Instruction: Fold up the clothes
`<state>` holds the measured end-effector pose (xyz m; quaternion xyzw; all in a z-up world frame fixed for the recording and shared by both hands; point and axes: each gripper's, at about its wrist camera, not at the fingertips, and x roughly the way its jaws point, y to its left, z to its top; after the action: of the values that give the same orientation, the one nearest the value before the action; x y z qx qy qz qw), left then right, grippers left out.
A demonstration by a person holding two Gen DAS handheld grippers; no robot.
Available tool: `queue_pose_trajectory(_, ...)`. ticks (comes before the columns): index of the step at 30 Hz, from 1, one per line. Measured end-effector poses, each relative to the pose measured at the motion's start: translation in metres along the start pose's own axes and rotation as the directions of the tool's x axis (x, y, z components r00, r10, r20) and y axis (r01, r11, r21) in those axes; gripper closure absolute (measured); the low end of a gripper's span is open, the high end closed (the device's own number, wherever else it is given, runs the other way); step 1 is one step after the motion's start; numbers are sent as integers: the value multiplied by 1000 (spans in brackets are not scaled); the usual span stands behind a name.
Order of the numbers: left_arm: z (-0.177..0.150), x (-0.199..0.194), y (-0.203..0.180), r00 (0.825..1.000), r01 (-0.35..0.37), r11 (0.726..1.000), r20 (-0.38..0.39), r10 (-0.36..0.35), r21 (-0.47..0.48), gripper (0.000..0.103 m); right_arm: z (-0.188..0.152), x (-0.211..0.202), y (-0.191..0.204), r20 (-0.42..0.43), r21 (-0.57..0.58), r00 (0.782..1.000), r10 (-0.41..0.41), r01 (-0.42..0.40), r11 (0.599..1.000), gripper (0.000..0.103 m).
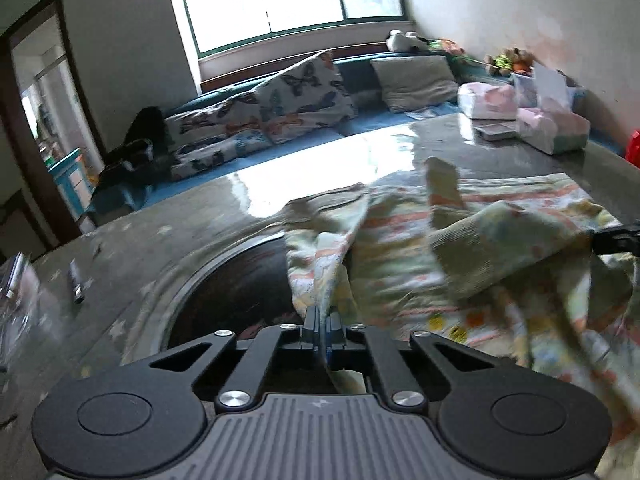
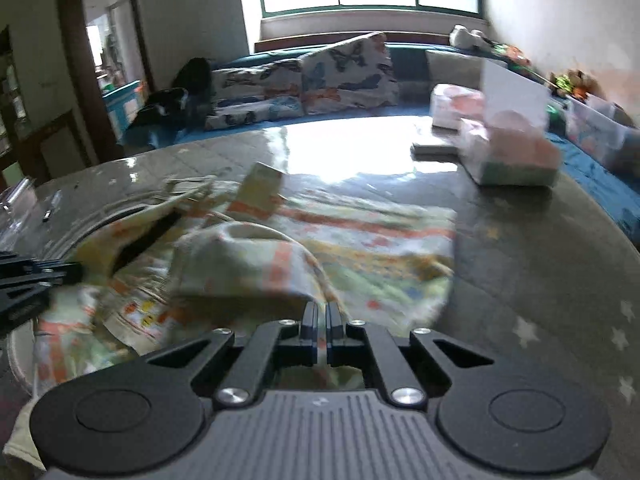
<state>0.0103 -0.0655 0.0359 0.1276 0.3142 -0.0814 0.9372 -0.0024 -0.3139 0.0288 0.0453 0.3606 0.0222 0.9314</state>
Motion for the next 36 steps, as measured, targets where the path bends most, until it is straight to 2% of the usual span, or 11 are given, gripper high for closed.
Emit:
queue_pose_trajectory(6,-25,-18,26,998,-57,996,-7,57,-66,101,-11,-7,-17,-7,52,1000,-29,29,998,98)
queue_pose_trajectory(8,-33,-26,34,997,-71,994,-9,70,-86,101,-13,-10,-18,-14,54,999,-29,30,998,92)
queue_pose_trajectory(9,-37,-30,37,997,-77,992,-11,76,-96,101,-15,-11,-16,-16,47,999,-36,37,998,83)
queue_pose_trajectory(12,-50,-41,45,997,-80,989,-19,78,-128,101,-21,-10,-9,-17,27,998,-66,66,997,80)
queue_pose_trajectory(14,-58,-47,46,996,-86,986,-24,83,-141,101,-21,-11,-6,-11,54,997,-73,73,996,72)
queue_pose_trajectory(16,-64,-54,49,996,-91,984,-29,88,-153,101,-21,-13,-6,-9,93,998,-58,59,994,59)
queue_pose_trajectory(20,-74,-66,56,995,-100,975,-43,93,-197,101,-27,-13,4,-11,50,996,-85,86,995,52)
queue_pose_trajectory(22,-79,-70,60,993,-117,969,-49,109,-219,101,-27,-7,9,-19,30,998,-52,53,998,47)
queue_pose_trajectory(25,-83,-73,65,991,-130,959,-63,118,-250,101,-22,6,19,-9,-3,999,-37,37,999,43)
queue_pose_trajectory(30,-91,-78,71,987,-159,948,-78,143,-276,101,-7,27,33,-11,-47,999,36,-36,998,43)
queue_pose_trajectory(36,-94,-79,82,979,-204,931,-91,185,-303,101,7,50,59,-21,-135,997,77,-79,988,43)
